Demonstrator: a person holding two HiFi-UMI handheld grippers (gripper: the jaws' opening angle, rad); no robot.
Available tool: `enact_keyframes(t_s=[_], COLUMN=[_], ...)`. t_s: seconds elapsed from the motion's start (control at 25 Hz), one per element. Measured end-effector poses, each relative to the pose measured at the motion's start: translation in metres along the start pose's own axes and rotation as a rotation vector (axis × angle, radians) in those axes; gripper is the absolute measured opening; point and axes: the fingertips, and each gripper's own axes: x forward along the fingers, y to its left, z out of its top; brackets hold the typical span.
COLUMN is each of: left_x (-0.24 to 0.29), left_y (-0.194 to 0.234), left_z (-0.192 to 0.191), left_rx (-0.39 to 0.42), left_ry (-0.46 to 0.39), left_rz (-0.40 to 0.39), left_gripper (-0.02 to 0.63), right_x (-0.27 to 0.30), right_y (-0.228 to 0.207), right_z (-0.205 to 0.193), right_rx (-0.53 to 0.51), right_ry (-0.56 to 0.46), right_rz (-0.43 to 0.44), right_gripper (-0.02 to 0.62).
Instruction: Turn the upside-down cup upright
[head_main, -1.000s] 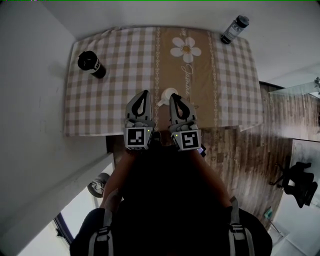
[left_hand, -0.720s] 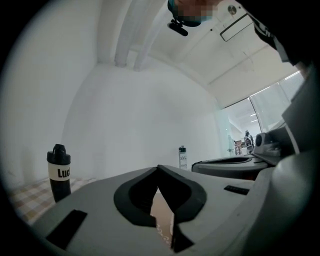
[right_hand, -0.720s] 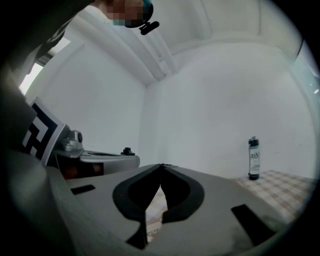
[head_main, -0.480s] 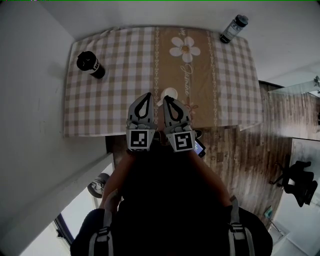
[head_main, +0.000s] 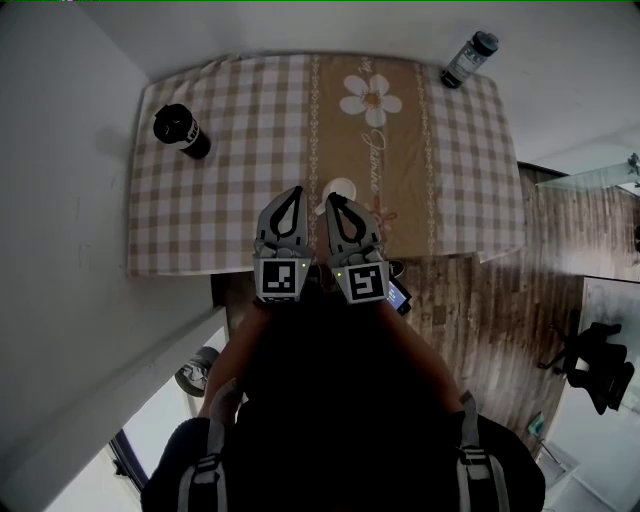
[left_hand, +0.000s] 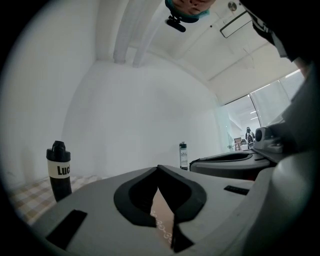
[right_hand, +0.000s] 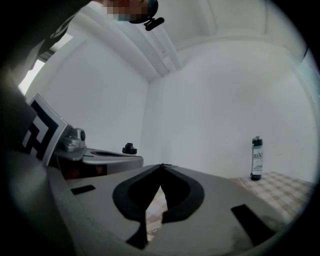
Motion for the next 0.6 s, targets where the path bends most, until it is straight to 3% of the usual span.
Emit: enact_keyframes(t_s=[0.6], left_x=[0.006], left_y=[0.003], left_z=[-0.025], left_rx=[0.027], left_ry=[0.065], left_rz=[-0.001], left_gripper=[-0.011], right_x=[0.004], right_y=[-0.003], right_z=[-0.01], right_rx=[-0.012], right_ry=[0.028], right_rz=[0.01], right_gripper=[0.002])
